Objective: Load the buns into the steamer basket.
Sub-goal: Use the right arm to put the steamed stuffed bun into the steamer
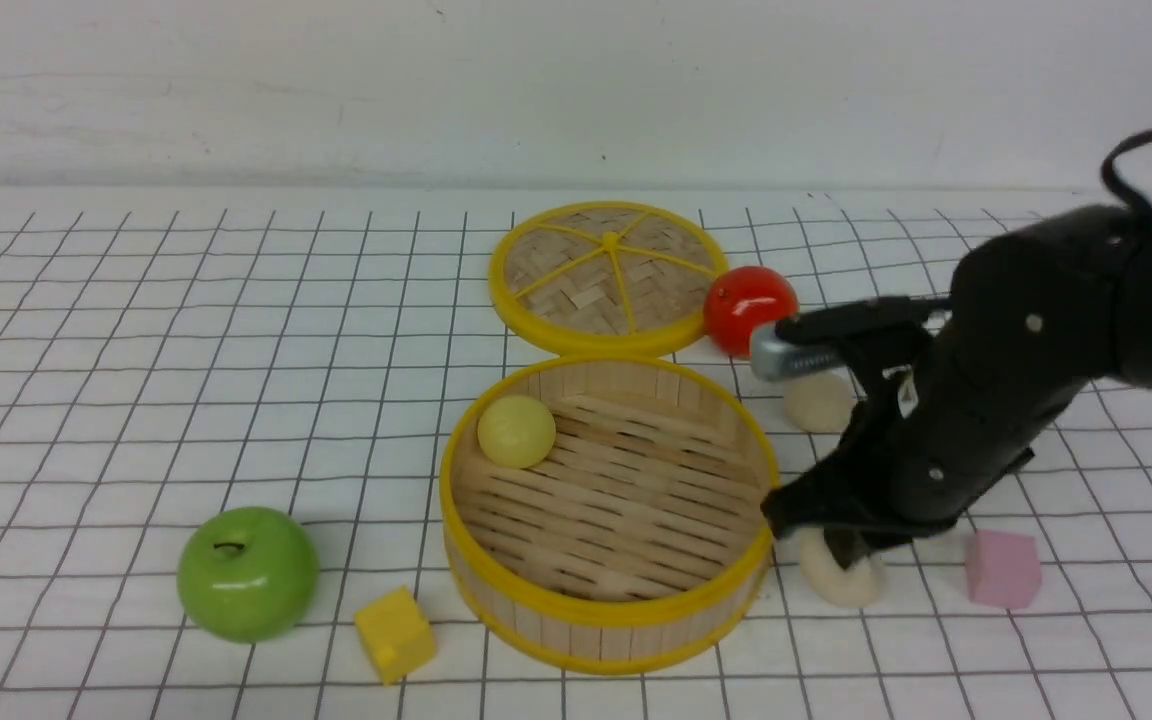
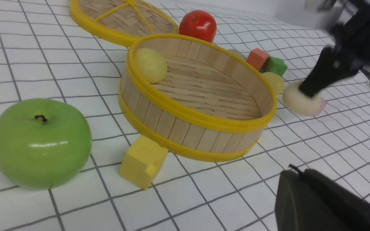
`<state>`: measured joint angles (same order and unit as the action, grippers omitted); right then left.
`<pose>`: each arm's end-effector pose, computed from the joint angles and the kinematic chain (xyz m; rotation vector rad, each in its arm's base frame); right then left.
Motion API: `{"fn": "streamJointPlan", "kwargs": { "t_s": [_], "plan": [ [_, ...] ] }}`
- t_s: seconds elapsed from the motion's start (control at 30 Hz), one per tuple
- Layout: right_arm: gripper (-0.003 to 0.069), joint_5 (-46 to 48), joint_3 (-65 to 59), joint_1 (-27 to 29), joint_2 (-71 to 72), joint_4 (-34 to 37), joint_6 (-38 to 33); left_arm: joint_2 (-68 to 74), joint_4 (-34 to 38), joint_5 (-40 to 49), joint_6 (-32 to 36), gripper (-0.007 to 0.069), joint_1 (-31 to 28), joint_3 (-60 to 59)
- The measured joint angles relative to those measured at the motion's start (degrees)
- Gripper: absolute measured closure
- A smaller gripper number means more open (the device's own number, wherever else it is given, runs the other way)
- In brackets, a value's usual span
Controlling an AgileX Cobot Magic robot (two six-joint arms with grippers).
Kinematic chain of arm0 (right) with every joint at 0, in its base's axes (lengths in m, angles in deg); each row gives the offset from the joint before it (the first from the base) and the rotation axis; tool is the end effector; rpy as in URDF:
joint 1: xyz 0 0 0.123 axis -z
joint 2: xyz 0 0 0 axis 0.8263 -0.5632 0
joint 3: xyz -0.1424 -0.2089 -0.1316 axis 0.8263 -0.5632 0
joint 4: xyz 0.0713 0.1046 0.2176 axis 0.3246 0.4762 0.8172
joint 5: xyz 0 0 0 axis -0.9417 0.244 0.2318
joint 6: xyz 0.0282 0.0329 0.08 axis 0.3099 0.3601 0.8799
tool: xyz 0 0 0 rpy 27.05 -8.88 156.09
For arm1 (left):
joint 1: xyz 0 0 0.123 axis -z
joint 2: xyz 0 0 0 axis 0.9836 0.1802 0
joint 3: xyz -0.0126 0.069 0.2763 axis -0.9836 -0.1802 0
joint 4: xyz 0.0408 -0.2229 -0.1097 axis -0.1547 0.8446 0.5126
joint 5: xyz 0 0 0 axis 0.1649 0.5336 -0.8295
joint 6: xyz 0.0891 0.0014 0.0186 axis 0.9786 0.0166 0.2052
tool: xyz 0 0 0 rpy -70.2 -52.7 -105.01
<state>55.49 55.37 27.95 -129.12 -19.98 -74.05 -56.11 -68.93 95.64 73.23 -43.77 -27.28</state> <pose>0.2965 0.1612 0.2580 -0.4827 2.7181 0.2390 0.0582 -0.0436 0.2169 0.2690 1.7700 -0.7125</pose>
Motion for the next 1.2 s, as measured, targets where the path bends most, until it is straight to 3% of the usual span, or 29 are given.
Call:
{"fn": "streamJointPlan", "kwargs": {
  "t_s": [0.2, 0.47, 0.7, 0.93, 0.97, 1.07, 1.2],
  "plan": [
    [0.0645, -2.5, 8.6, -1.3, -1.1, 3.1, -3.5, 0.0, 0.0, 0.0, 0.0, 0.0617, 0.0, 0.0],
    [0.0631, -9.5, 18.4, -1.3, -16.0, 6.9, -6.5, 0.0, 0.0, 0.0, 0.0, 0.0617, 0.0, 0.0],
    [0.0578, -14.0, 23.5, -1.3, -23.6, 11.0, -6.9, 0.0, 0.0, 0.0, 0.0, 0.0616, 0.0, 0.0],
    [0.0343, -15.9, 23.8, -1.3, -25.5, 11.2, -6.9, 0.0, 0.0, 0.0, 0.0, 0.0608, 0.0, 0.0],
    [0.0267, -15.9, 23.9, -1.3, -25.6, 11.2, -6.9, 0.0, 0.0, 0.0, 0.0, 0.0606, 0.0, 0.0],
    [0.0145, -15.0, 23.9, -1.3, -24.1, 11.2, -7.0, 0.0, 0.0, 0.0, 0.0, 0.0606, 0.0, 0.0],
    [0.0082, -12.3, 23.9, -1.3, -19.5, 10.0, -7.2, 0.0, 0.0, 0.0, 0.0, 0.0603, 0.0, 0.0]
  ]
}}
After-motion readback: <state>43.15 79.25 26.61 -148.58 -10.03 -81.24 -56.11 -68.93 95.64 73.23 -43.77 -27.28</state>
